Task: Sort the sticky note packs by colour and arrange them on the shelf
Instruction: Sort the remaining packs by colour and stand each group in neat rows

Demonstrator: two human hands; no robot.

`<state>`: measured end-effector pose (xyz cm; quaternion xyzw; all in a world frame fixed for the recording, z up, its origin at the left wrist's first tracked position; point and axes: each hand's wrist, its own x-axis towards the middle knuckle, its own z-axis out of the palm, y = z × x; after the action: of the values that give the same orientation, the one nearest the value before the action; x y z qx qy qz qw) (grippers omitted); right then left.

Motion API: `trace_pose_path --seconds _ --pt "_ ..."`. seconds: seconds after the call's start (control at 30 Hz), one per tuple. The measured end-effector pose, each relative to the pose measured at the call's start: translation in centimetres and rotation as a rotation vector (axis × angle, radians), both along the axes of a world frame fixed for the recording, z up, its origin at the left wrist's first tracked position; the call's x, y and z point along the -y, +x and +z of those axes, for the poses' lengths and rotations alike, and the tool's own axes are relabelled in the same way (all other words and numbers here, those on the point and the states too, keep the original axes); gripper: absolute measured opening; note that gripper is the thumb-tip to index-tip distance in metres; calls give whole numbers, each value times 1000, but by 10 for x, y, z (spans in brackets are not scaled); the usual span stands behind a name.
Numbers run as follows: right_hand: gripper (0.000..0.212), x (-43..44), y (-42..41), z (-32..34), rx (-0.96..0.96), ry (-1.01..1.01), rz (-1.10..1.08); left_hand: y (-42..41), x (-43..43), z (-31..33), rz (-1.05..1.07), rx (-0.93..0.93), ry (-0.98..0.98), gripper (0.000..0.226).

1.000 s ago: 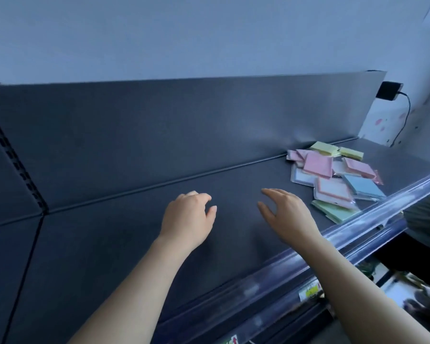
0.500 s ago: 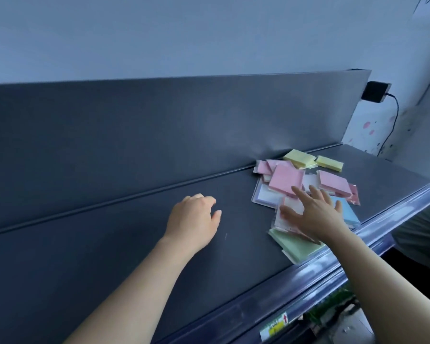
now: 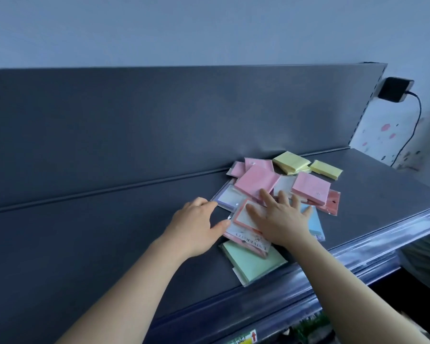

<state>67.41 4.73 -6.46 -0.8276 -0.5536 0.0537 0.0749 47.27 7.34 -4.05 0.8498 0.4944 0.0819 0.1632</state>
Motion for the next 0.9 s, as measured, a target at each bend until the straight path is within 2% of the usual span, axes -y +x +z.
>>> trace_pose_path --seconds 0.2,0.3,0.4,0.47,0.53,0.6,0.7,0.8,0.9 --pt "42 -11 -26 3 -110 19 48 -17 10 -2 89 -41 -50 80" --pt "43 -12 -44 8 -156 -18 107 -28 17 -3 130 -91 -35 73" --pt "47 -17 -65 14 -235 -52 180 -43 23 -2 185 -61 -38 60" --pt "48 -18 -79 18 -334 -14 246 -56 26 -1 240 -54 -29 54" --pt "47 -13 -87 24 -531 69 314 -68 30 0 319 -31 -23 50" --pt "45 -4 -86 32 -640 133 335 -74 33 2 386 -14 -18 53" --pt "45 7 -73 39 -584 181 319 -71 36 1 437 -12 -4 65" --pt "45 14 -61 38 -391 103 332 -65 35 2 485 54 -51 54" --pt "62 15 -49 35 -414 4 289 -68 32 4 515 148 -152 47"
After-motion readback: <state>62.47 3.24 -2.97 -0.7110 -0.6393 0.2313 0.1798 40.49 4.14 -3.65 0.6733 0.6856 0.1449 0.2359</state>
